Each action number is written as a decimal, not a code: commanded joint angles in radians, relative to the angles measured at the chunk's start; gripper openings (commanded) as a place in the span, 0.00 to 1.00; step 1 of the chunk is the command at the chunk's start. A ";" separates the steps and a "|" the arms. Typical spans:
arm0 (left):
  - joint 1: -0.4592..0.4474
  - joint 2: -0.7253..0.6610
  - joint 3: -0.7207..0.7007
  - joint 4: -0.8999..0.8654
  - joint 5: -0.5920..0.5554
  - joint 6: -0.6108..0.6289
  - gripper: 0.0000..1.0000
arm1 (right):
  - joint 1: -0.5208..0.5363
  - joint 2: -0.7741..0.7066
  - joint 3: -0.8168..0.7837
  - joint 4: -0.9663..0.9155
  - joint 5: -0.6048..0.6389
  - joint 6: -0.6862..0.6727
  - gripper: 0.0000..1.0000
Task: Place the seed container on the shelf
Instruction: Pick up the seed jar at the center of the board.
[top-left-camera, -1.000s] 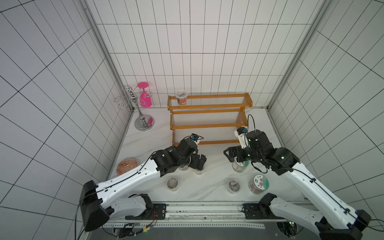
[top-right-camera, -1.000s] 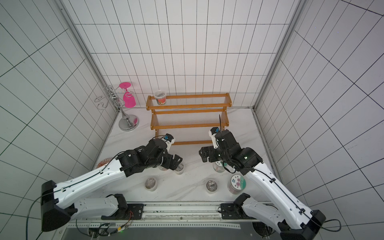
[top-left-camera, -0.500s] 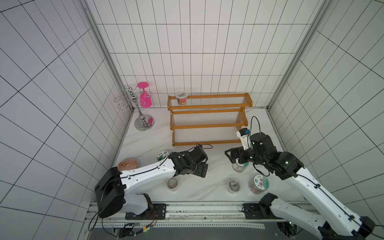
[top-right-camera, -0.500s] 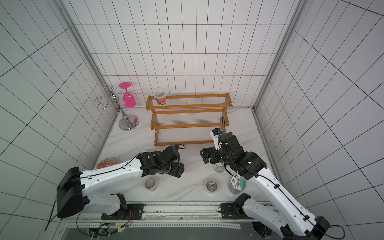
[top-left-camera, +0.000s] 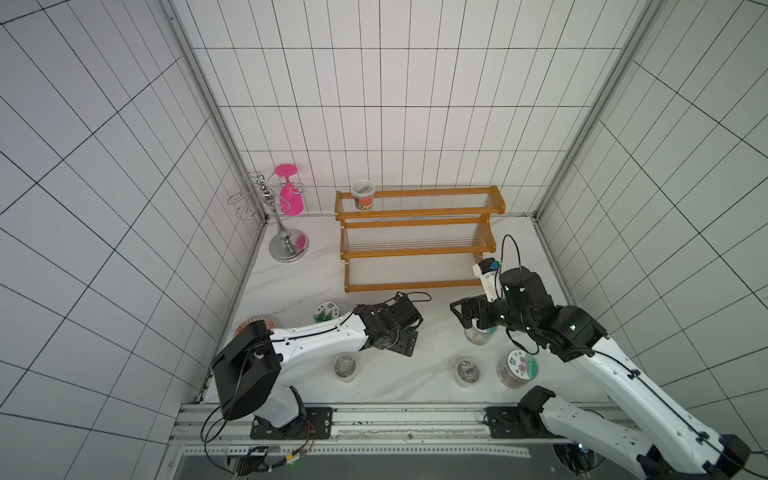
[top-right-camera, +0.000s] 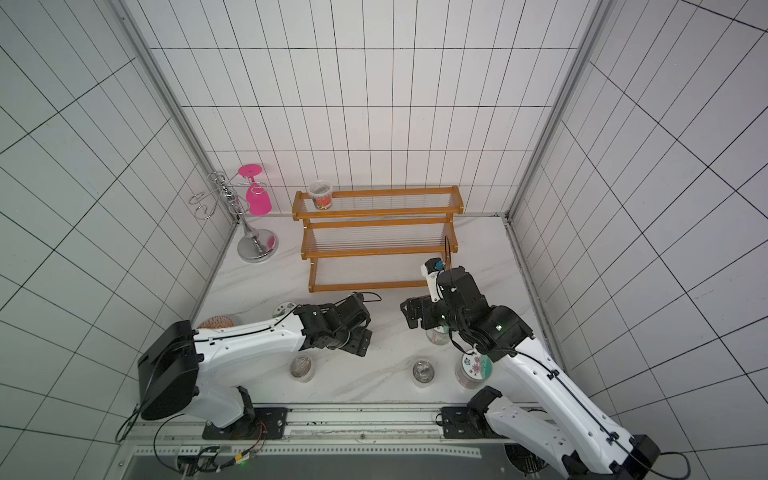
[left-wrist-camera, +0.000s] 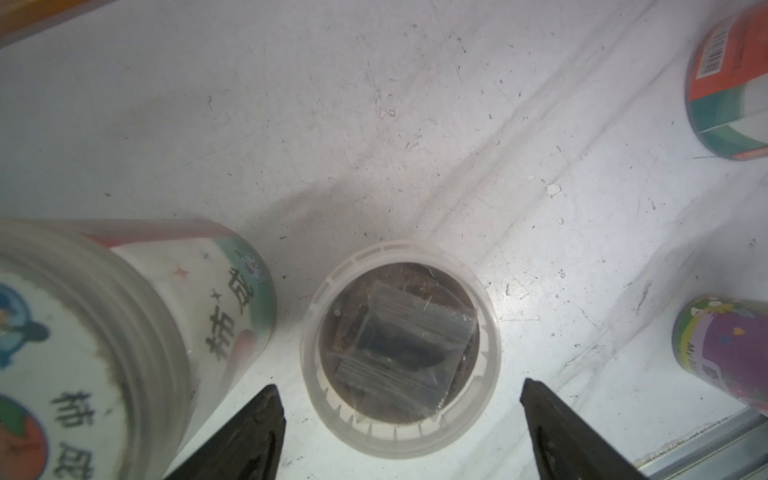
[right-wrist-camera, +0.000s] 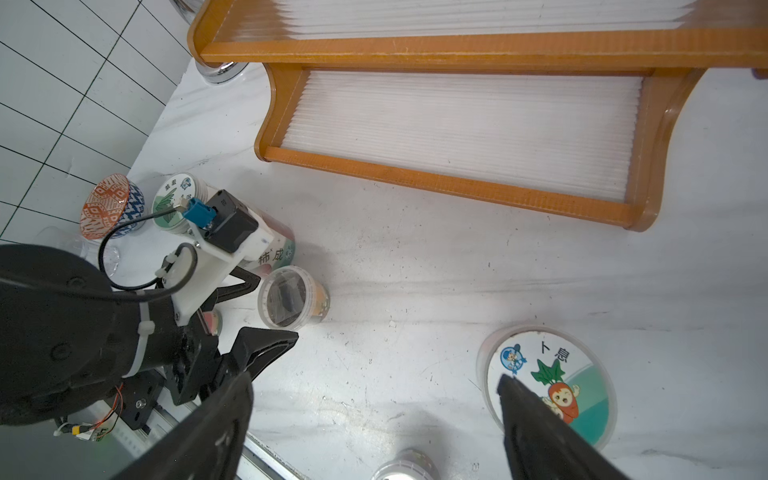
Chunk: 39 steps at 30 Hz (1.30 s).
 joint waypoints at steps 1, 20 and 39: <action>-0.007 0.023 0.027 0.039 -0.022 0.007 0.89 | -0.004 -0.023 -0.031 0.008 0.028 -0.009 0.95; -0.010 0.092 0.067 0.031 -0.079 0.036 0.67 | -0.004 -0.054 -0.054 0.008 0.031 -0.019 0.95; 0.213 -0.137 0.441 -0.399 0.165 0.154 0.49 | -0.004 -0.087 -0.168 0.489 -0.142 -0.171 0.92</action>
